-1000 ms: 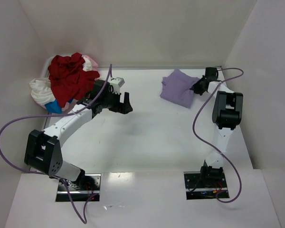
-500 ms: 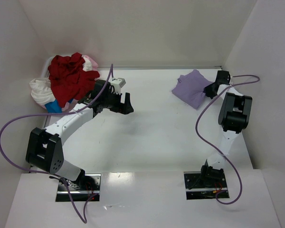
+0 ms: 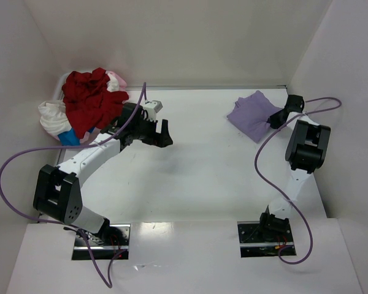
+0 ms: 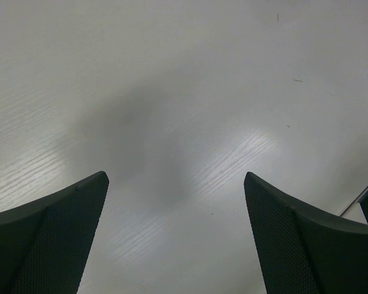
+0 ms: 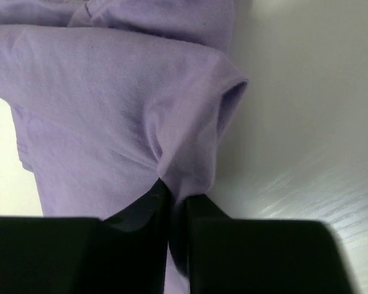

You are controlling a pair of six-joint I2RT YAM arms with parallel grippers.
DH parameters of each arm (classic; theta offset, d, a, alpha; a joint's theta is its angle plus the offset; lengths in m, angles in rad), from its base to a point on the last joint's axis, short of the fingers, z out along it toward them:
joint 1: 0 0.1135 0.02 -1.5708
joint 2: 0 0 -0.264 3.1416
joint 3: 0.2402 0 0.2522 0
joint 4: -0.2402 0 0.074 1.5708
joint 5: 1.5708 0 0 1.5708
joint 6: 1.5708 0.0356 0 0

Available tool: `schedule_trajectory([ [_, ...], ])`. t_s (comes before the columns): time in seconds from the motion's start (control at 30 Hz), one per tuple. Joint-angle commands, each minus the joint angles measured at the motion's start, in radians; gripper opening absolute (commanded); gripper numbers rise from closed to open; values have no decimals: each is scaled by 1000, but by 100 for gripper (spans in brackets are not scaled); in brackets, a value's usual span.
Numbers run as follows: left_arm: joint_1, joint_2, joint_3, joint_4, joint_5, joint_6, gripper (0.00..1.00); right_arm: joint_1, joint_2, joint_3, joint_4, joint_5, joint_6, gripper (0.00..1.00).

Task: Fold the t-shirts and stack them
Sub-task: Put the neatly folded tshirt into the corner of the board with the right arm

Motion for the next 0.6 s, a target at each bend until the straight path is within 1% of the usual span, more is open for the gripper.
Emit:
schedule_trajectory([
  [0.0, 5, 1, 38, 14, 27, 29, 99, -57, -55, -43, 72, 23, -5, 17],
  [0.07, 5, 1, 38, 14, 36, 29, 99, -57, -67, -74, 84, -11, -15, 31],
  [0.13, 5, 1, 38, 14, 37, 20, 99, -42, -91, -83, 98, -20, -40, 41],
  [0.17, 5, 1, 38, 14, 37, 20, 99, -42, -102, -83, 98, -8, -73, 51],
  [0.27, 5, 1, 29, 23, 46, 20, 99, 7, -163, -83, 89, 33, -133, 66],
  [0.3, 5, 1, 29, 23, 55, 20, 99, 18, -182, -94, 89, 61, -146, 73],
  [0.37, 5, 1, 19, 33, 64, 10, 99, 39, -228, -94, 78, 87, -164, 80],
  [0.4, 5, 1, 19, 33, 64, 10, 99, 39, -242, -94, 64, 96, -179, 87],
  [0.57, 5, -31, 0, 51, 75, 1, 99, 76, -340, -104, 21, 106, -198, 100],
])
